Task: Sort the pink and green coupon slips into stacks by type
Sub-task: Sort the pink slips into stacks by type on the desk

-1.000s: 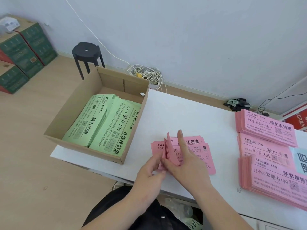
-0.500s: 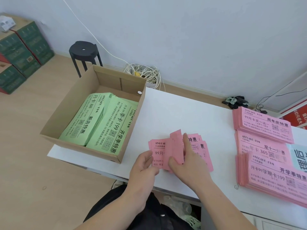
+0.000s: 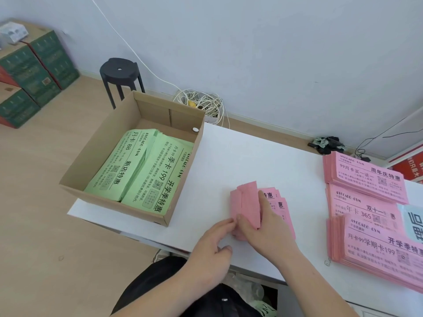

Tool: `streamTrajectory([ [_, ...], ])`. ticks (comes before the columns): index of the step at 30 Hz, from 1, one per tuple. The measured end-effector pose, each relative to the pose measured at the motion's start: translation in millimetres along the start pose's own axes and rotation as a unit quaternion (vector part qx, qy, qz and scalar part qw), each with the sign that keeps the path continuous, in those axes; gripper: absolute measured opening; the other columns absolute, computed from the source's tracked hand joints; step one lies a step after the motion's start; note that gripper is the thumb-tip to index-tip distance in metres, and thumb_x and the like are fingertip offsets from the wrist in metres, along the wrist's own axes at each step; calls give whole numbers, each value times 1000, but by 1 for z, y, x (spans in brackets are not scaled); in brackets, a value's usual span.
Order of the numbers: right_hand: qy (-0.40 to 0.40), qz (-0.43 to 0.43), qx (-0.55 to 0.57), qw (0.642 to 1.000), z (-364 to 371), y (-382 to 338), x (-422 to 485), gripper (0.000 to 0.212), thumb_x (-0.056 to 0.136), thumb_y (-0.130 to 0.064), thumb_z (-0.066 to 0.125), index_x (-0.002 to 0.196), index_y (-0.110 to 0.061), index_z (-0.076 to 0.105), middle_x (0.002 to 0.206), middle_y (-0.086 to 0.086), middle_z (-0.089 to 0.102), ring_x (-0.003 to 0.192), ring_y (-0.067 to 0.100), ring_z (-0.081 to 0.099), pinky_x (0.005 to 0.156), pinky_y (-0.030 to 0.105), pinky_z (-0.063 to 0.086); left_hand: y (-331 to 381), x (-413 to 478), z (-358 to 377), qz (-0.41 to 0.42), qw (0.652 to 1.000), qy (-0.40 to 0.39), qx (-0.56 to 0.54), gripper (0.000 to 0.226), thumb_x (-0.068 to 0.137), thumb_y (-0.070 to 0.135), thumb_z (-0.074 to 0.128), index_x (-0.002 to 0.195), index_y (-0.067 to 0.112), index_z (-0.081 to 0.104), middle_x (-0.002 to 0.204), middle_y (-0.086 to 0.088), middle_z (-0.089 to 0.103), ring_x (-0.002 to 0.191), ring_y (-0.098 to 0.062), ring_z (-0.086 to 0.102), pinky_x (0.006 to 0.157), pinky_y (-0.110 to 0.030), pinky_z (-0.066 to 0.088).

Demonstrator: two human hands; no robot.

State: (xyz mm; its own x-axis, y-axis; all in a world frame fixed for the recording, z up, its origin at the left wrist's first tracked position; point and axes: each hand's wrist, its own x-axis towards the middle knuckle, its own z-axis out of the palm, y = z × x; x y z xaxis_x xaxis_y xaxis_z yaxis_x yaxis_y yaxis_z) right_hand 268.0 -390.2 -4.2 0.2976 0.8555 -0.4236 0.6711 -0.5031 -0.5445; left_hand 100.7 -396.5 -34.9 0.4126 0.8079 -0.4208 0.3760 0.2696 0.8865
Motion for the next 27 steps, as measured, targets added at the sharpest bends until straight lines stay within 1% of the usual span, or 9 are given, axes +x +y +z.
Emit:
streamTrajectory([
  [2, -2, 10, -9, 1000, -1, 1, 0, 93, 94, -60, 56, 164, -30, 3, 146, -9, 56, 119, 15, 61, 94, 30, 47, 0, 1, -4, -57, 994, 66, -71, 50, 99, 6, 53, 129, 46, 52, 133, 17, 58, 109, 2, 61, 92, -9, 43],
  [4, -15, 8, 5, 1000, -1, 1, -2, 107, 84, -75, 60, 163, -34, 2, 153, -14, 49, 129, 13, 57, 99, 30, 45, -2, 5, -10, -99, 974, 117, -166, 37, 102, 12, 56, 133, 31, 58, 126, 11, 66, 109, -5, 66, 101, -23, 50],
  [7, -35, -17, -12, 999, -4, -1, -4, 121, 64, -89, 66, 161, -41, 14, 154, -18, 45, 137, 9, 48, 108, 31, 40, 12, 13, -25, -99, 960, 117, -234, 22, 107, 28, 51, 126, 26, 63, 112, 4, 76, 99, -13, 74, 92, -30, 58],
  [11, -96, -35, -87, 991, -6, 3, -6, 108, 50, -90, 73, 146, -48, 48, 161, -21, 28, 148, 6, 30, 120, 33, 28, 26, 28, -35, -57, 981, 98, -159, 17, 105, 24, 56, 114, 26, 70, 101, 0, 78, 90, -16, 75, 84, -39, 63],
  [16, -26, -64, -47, 997, -7, 28, 6, 42, 91, -39, 69, 131, -43, 61, 153, -17, 39, 141, 8, 43, 112, 28, 39, 22, 41, -31, -18, 997, 75, 1, 43, 93, 0, 54, 107, 39, 66, 97, 15, 73, 84, -3, 70, 77, -33, 62],
  [20, 79, 16, -37, 996, -35, 48, 18, 88, 87, -18, 73, 159, -37, 26, 163, 4, 26, 144, 25, 37, 111, 38, 40, 19, 47, -34, 23, 996, 84, 10, 44, 94, -1, 49, 98, 41, 63, 92, 13, 72, 79, -4, 67, 72, -27, 56],
  [22, 73, 75, 44, 994, -48, 58, 23, 102, 82, -12, 75, 161, -36, 17, 148, 4, 46, 123, 26, 53, 96, 42, 50, 23, 49, -35, 57, 995, 85, 12, 41, 95, -2, 50, 95, 38, 61, 87, 8, 71, 72, -5, 61, 66, -25, 49],
  [24, 67, 90, 167, 980, -56, 67, 24, 84, 82, -5, 73, 153, -31, 37, 117, -1, 69, 104, 20, 66, 87, 41, 57, 27, 51, -37, 97, 992, 84, 19, 39, 95, -3, 50, 96, 34, 60, 86, 6, 70, 75, -7, 61, 67, -24, 46],
  [27, 108, 60, 246, 961, -70, 65, 16, 42, 86, 9, 68, 114, -23, 66, 97, -7, 77, 88, 10, 72, 70, 24, 56, 33, 55, -42, 130, 988, 84, 29, 38, 96, -3, 50, 104, 33, 59, 97, 9, 72, 92, -9, 67, 78, -25, 52],
])
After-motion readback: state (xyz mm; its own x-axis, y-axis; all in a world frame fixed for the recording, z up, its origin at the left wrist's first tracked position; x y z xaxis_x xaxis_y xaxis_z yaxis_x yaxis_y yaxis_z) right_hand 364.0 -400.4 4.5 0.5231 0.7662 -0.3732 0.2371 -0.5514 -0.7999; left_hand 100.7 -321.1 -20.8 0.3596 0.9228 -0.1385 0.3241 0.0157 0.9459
